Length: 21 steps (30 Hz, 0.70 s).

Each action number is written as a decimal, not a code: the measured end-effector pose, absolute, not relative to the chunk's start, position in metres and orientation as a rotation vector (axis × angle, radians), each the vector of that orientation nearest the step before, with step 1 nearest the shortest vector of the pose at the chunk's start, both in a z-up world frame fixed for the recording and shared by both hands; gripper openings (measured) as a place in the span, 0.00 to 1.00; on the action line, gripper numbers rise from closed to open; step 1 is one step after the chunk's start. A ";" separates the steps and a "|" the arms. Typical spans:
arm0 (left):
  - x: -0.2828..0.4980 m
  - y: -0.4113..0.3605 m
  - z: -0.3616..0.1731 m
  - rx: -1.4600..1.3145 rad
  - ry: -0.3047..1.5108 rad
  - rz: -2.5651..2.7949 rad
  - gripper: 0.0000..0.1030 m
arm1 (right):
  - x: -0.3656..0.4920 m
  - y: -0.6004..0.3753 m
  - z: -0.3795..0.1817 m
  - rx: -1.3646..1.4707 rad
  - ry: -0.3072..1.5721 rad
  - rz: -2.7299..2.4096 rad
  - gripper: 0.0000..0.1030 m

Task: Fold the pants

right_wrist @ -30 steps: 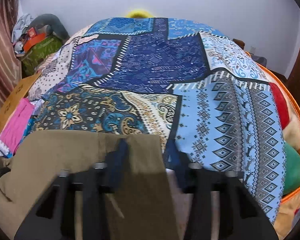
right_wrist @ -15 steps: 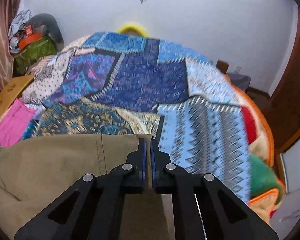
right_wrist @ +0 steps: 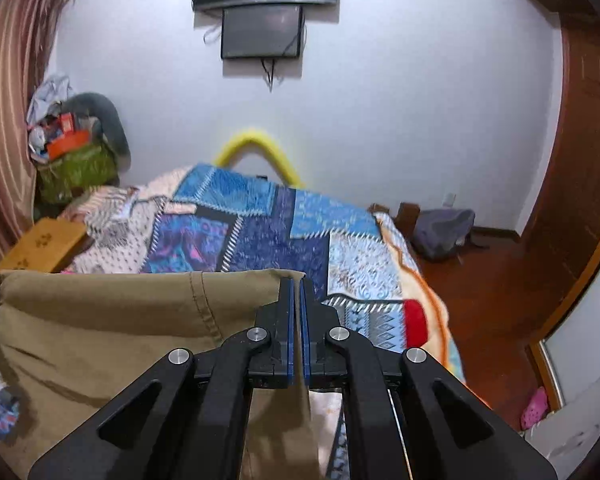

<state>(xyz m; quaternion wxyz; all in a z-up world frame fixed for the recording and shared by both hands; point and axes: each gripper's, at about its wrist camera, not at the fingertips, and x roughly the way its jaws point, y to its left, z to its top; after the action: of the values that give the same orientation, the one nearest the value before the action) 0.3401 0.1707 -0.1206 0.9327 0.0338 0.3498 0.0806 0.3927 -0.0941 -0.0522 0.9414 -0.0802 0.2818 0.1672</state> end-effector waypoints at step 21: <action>0.192 0.138 -0.150 0.104 0.781 0.047 0.46 | 0.227 -0.154 -0.064 -0.096 0.616 0.454 0.02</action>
<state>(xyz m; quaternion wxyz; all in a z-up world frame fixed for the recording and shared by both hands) 0.1920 0.1381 -0.1502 0.9232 0.0508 0.3803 0.0227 0.2275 -0.1538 -0.0645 0.9265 -0.0471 0.3006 0.2216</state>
